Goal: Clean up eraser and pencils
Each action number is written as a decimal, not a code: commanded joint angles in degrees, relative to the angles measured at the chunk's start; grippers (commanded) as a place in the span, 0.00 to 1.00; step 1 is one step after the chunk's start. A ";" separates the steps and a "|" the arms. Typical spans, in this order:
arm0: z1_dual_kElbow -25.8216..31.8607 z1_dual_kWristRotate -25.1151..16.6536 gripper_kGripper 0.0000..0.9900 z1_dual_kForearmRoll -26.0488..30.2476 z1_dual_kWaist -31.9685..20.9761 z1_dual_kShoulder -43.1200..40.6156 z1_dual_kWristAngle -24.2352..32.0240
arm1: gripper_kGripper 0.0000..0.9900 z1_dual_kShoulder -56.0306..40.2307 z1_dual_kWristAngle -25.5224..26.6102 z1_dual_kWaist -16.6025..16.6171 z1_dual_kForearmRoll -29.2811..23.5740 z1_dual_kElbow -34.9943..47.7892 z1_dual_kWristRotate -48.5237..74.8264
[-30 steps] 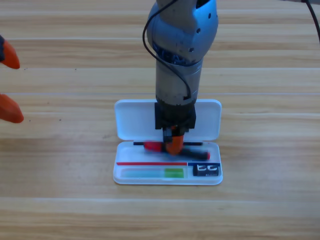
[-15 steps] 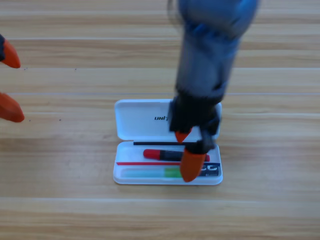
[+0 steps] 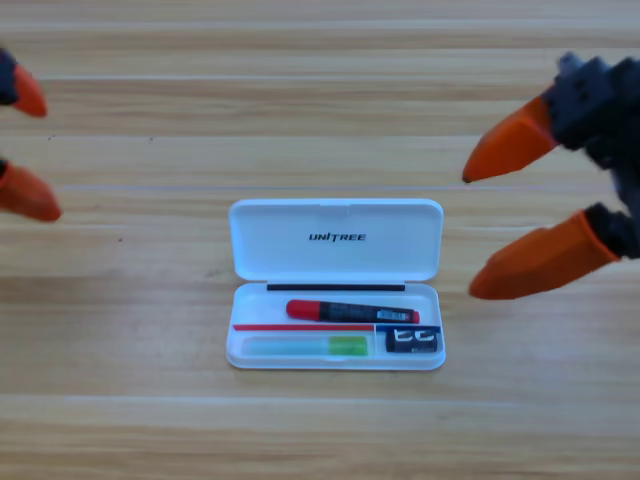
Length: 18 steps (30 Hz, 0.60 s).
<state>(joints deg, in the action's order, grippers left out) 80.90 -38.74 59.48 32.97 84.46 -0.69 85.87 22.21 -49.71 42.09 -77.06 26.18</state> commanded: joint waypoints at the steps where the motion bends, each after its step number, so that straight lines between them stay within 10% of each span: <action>1: 1.90 -1.08 1.00 -7.36 -3.79 7.03 -1.06 | 0.97 -5.89 -0.06 1.98 -2.89 3.24 -1.31; 18: 12.36 -0.64 0.99 -16.50 -6.69 24.17 2.63 | 0.98 -7.83 3.89 1.98 -2.89 5.61 -0.16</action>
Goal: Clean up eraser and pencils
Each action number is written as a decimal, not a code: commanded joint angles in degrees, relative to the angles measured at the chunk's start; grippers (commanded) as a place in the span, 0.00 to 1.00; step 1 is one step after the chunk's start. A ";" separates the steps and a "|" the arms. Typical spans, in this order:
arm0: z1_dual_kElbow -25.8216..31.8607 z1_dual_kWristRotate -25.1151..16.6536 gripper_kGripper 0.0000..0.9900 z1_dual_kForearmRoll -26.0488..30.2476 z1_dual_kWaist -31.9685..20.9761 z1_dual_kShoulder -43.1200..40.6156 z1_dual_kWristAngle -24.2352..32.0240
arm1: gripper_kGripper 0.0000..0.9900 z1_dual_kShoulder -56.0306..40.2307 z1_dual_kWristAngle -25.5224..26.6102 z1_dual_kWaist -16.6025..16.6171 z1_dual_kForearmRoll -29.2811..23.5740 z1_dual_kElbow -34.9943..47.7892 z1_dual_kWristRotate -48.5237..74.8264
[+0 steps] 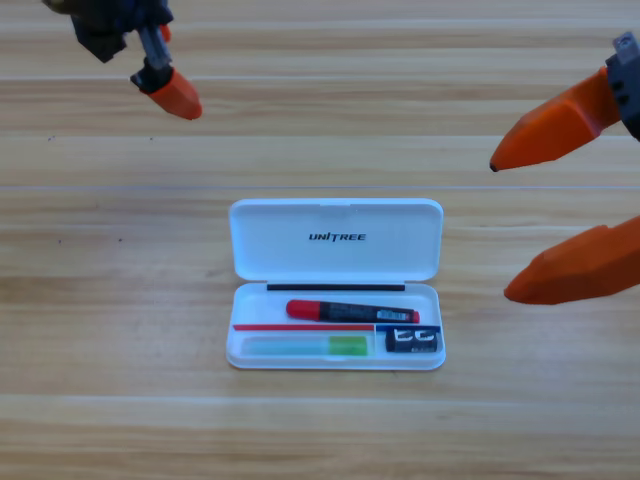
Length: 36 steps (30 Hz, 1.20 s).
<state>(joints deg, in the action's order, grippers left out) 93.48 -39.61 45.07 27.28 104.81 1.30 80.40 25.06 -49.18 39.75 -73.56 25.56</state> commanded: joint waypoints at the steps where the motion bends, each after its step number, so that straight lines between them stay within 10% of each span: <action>1: -0.23 0.33 0.99 -2.27 -1.00 4.26 0.72 | 0.98 -2.35 1.05 1.46 -0.56 2.10 0.45; 9: 0.21 -0.73 0.69 -3.15 -1.00 7.52 2.57 | 0.98 -2.44 1.05 1.46 -0.56 2.54 0.37; 14: -1.19 -5.21 0.00 -4.99 -1.00 8.48 4.06 | 0.98 -2.70 1.14 1.37 -0.56 2.54 0.28; 36: -8.40 -6.26 0.00 -11.23 2.86 13.58 8.02 | 0.98 -1.47 1.22 -1.62 -0.56 1.22 -0.16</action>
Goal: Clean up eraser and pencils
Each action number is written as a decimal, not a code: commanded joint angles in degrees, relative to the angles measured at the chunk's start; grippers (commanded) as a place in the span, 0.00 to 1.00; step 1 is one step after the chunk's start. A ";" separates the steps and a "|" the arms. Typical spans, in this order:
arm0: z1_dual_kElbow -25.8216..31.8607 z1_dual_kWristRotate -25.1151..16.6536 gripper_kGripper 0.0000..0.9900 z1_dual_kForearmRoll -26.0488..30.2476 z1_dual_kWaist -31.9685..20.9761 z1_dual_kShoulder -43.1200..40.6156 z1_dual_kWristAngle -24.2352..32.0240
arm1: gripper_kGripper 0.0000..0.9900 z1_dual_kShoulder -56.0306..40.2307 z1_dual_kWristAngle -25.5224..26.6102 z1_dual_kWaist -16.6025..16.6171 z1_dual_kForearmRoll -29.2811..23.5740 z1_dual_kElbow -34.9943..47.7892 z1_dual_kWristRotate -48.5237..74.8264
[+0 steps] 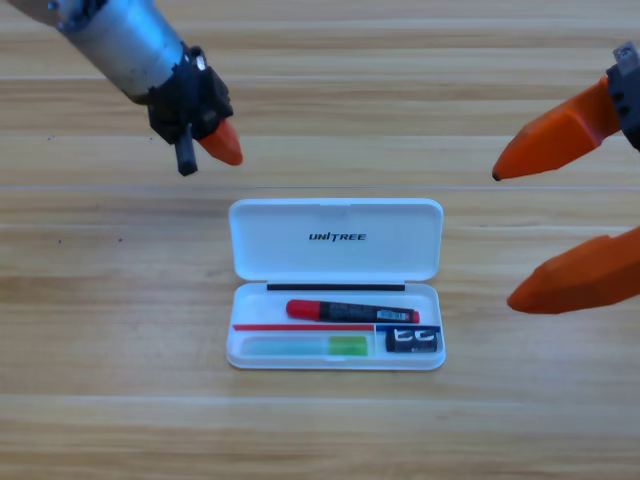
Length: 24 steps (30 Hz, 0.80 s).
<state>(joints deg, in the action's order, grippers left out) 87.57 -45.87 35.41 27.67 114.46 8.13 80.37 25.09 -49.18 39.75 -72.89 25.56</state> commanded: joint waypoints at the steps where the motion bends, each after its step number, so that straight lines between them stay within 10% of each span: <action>1: -2.76 0.17 0.00 -1.92 2.74 4.11 1.19 | 0.98 -1.27 1.18 -1.89 -0.56 0.55 -0.16; 24: -4.51 0.87 0.00 -1.92 5.03 5.16 5.49 | 0.98 -0.13 1.36 -2.41 -0.38 0.55 -0.42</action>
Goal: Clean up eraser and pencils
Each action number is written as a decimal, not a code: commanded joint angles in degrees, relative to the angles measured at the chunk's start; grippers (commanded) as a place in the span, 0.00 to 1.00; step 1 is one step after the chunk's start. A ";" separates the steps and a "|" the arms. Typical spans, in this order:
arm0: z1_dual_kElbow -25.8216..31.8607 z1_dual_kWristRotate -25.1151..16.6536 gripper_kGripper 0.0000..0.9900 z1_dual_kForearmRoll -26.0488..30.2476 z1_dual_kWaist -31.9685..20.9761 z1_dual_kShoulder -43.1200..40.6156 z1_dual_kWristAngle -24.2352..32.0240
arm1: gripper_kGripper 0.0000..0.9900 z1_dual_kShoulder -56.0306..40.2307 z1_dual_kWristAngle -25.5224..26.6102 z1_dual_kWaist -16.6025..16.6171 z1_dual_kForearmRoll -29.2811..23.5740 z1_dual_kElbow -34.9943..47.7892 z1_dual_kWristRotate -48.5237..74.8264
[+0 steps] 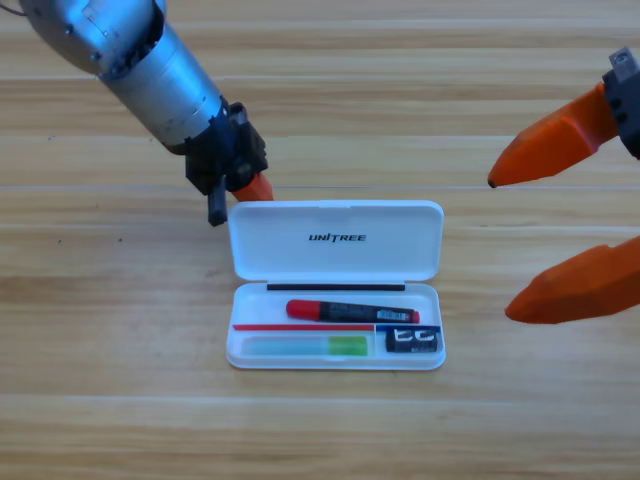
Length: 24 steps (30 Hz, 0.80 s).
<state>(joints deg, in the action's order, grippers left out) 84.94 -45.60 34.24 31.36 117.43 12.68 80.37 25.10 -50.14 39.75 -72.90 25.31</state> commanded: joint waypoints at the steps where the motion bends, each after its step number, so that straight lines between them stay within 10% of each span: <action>1: -2.06 0.60 0.00 -0.49 1.33 2.01 1.03 | 0.98 -0.13 1.36 -1.45 -0.38 0.48 -0.17; 24: -10.76 2.01 0.00 0.13 5.73 -8.27 2.88 | 0.98 1.02 1.45 -1.45 -0.38 0.48 -0.26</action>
<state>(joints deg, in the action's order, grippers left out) 76.85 -44.37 34.28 34.31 109.61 14.77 80.38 25.30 -50.15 39.75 -72.90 25.27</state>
